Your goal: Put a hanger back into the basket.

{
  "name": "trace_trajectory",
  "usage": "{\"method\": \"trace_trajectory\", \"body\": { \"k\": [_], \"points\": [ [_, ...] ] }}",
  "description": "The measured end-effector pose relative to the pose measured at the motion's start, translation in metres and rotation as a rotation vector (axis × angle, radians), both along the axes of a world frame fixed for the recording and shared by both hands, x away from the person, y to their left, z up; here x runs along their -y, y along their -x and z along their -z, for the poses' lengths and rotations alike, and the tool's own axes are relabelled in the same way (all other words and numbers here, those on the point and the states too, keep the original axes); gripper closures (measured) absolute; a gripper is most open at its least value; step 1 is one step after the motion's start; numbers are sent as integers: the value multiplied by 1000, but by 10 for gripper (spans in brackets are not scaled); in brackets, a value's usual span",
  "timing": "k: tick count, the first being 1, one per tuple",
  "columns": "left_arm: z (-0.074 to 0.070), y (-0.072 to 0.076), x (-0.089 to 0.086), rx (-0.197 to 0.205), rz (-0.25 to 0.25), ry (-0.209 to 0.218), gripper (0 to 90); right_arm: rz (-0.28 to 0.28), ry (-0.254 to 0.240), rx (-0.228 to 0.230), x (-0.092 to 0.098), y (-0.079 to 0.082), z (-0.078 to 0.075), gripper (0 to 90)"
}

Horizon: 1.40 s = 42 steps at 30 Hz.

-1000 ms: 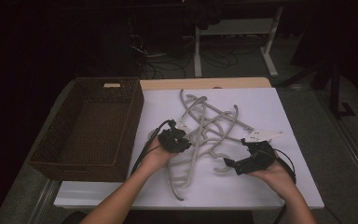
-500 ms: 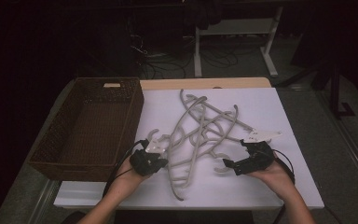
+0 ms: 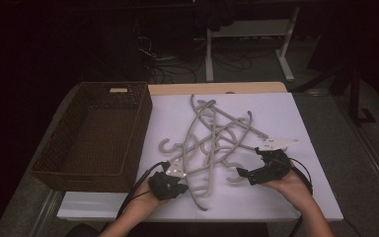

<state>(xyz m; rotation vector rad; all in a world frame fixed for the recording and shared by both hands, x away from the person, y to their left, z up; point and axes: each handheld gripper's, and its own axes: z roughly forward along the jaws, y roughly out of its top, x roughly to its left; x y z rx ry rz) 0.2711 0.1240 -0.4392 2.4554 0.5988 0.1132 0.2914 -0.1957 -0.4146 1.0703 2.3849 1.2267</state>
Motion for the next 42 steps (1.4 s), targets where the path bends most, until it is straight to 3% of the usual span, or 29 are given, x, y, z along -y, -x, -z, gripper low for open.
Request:
{"method": "trace_trajectory", "body": {
  "k": [8, 20, 23, 26, 28, 30, 31, 32, 33, 35, 37, 42],
  "points": [
    [2, -8, 35, 3, 48, 31, 900, 10, -9, 5, 3, 1, -2, 0],
    [4, -30, 91, -13, 105, 84, 900, 15, -18, 12, 7, 0, -3, 0],
    [3, -33, 95, -22, 105, 106, 900, 16, -16, 11, 7, 0, -3, 0],
    [0, -32, 90, -16, 104, 112, 824, 14, -16, 13, 7, 1, -4, 0],
    [-8, -29, 70, -17, 98, 145, 760, 13, -8, 16, 5, 1, -4, 13],
    [-9, -29, 63, -17, 94, 157, 697, 10, -11, 15, 4, 1, -4, 29],
    [-13, -28, 41, -20, 74, 182, 659, 2, -16, 12, 0, 1, -5, 47],
    [-13, -28, 41, -20, 74, 182, 611, -5, -16, 10, -3, 0, -6, 65],
    [-15, -28, 21, -2, 54, 202, 581, -8, -14, 4, -6, 0, -6, 86],
    [-15, -28, 12, 1, 40, 217, 504, -10, -8, -2, -9, -1, -7, 110],
    [-14, -27, -14, 3, 6, 252, 459, -19, 6, -20, -23, -6, -8, 144],
    [-13, -21, -34, -3, -15, 290, 369, -13, 34, -46, -43, -17, -7, 190]
  ]
}}
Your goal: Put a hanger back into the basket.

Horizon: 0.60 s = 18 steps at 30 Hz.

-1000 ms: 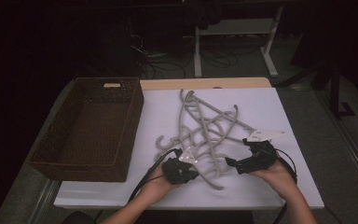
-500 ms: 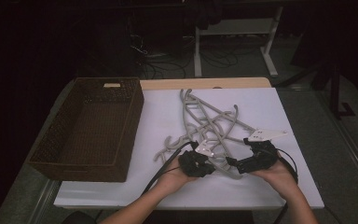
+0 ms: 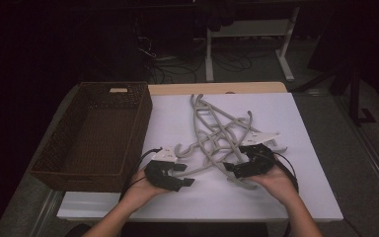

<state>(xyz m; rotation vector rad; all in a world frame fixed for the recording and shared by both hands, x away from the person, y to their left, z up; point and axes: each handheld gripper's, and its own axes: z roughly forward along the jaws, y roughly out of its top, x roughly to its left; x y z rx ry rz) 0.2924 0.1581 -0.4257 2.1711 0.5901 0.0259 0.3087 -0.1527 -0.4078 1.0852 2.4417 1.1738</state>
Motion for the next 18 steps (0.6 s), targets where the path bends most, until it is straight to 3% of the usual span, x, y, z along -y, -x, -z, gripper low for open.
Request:
{"method": "trace_trajectory", "body": {
  "k": [3, 6, 7, 8, 10, 11, 12, 14, 17, 18],
  "points": [
    [0, 4, -7, 9, -6, 23, 343, 26, 7, -21, -13, -14, 1, 235],
    [-1, 6, -10, 22, -13, 36, 328, 114, 42, -34, -24, -39, 1, 325],
    [-1, 6, -10, 22, -13, 36, 328, 114, 42, -34, -24, -39, 1, 325],
    [0, 6, -12, 19, -16, 41, 327, 160, 79, -37, -25, -54, 2, 363],
    [1, 6, -14, 22, -21, 37, 323, 196, 113, -46, -26, -69, 6, 413],
    [1, 6, -14, 22, -21, 37, 321, 196, 113, -46, -26, -69, 6, 413],
    [2, 5, -14, 22, -26, 42, 317, 220, 136, -57, -27, -82, 11, 464],
    [3, 5, -14, 20, -28, 43, 309, 236, 139, -85, -26, -92, 16, 504],
    [3, 5, -14, 21, -31, 43, 301, 242, 163, -96, -28, -97, 20, 549],
    [3, 5, -14, 20, -33, 46, 297, 247, 174, -112, -29, -101, 23, 606]
  ]
}}
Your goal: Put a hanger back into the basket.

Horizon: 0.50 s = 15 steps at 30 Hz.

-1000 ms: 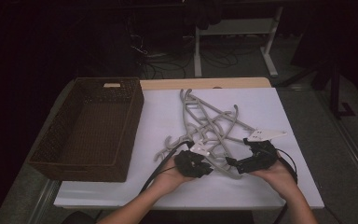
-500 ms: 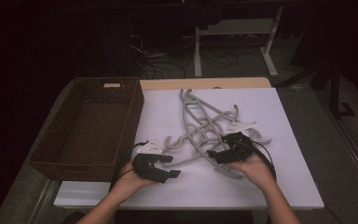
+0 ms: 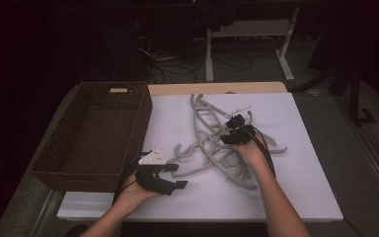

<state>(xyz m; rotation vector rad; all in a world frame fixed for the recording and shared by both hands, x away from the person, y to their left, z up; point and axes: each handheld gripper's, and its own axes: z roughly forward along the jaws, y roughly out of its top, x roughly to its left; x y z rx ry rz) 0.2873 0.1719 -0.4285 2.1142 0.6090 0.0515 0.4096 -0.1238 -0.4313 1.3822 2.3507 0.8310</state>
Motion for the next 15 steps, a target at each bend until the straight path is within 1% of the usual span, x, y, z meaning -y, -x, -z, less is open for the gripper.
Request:
{"method": "trace_trajectory", "body": {
  "k": [1, 3, 4, 5, 6, 7, 8, 9, 10, 11, 12, 13, 14, 15],
  "points": [
    [0, 0, 0, 1, -1, 1, 297, 0, 0, 0, 0, 0, 0, 606],
    [0, 0, 0, 0, -6, 4, 297, 3, 22, -13, -1, -2, 2, 663],
    [0, 0, 0, 0, -6, 4, 297, 3, 22, -13, -1, -2, 2, 663],
    [0, 0, 0, 2, -8, 4, 297, 3, 22, -17, -1, -3, 3, 711],
    [0, 0, 0, 3, -9, 5, 297, 3, 22, -17, -1, -3, 3, 711],
    [-1, 0, 0, 3, -11, 6, 297, 1, 15, -20, 0, -4, 3, 743],
    [-1, 0, 0, 3, -11, 6, 297, 1, 15, -20, 0, -4, 3, 743],
    [-1, 0, 0, 3, -12, 9, 297, -2, 25, -16, 1, -5, 2, 749],
    [-1, 0, 0, 4, -12, 8, 297, -3, 26, -18, 2, -6, 1, 773],
    [-1, 0, 0, 4, -12, 8, 297, -3, 26, -18, 2, -6, 1, 773],
    [-1, 0, 0, 4, -12, 8, 297, -14, 24, -4, 4, -8, 0, 796],
    [-1, 0, 0, 5, -12, 9, 297, -42, 27, -2, 4, -8, -1, 799],
    [-1, 0, 0, 5, -13, 10, 297, -42, 27, -2, 4, -8, -1, 799],
    [-2, 0, -1, 5, -13, 15, 297, -56, 30, -10, 4, -9, -2, 800]
  ]
}}
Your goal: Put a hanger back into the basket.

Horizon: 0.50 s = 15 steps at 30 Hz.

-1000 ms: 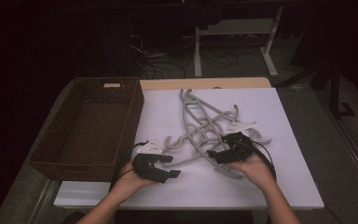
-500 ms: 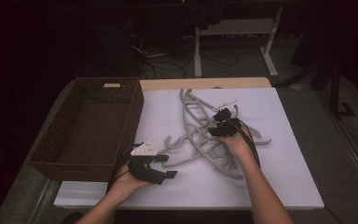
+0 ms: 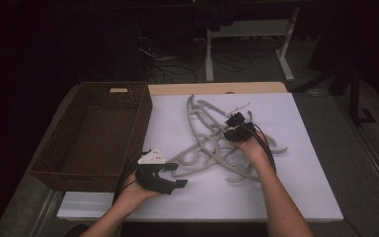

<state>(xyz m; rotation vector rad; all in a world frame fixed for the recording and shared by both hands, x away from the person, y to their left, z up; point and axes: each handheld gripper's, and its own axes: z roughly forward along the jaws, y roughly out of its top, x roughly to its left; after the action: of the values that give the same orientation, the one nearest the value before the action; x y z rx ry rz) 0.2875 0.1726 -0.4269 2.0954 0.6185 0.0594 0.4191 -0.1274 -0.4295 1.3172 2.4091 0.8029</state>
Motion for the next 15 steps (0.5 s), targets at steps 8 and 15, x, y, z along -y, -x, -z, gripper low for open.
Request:
{"method": "trace_trajectory", "body": {
  "k": [8, 15],
  "points": [
    [-2, 1, 0, 7, 2, 5, 297, -172, -10, 2, -11, -2, -5, 801],
    [-3, 1, -1, 11, 0, 9, 298, -315, -48, -17, -28, -1, -11, 802]
  ]
}}
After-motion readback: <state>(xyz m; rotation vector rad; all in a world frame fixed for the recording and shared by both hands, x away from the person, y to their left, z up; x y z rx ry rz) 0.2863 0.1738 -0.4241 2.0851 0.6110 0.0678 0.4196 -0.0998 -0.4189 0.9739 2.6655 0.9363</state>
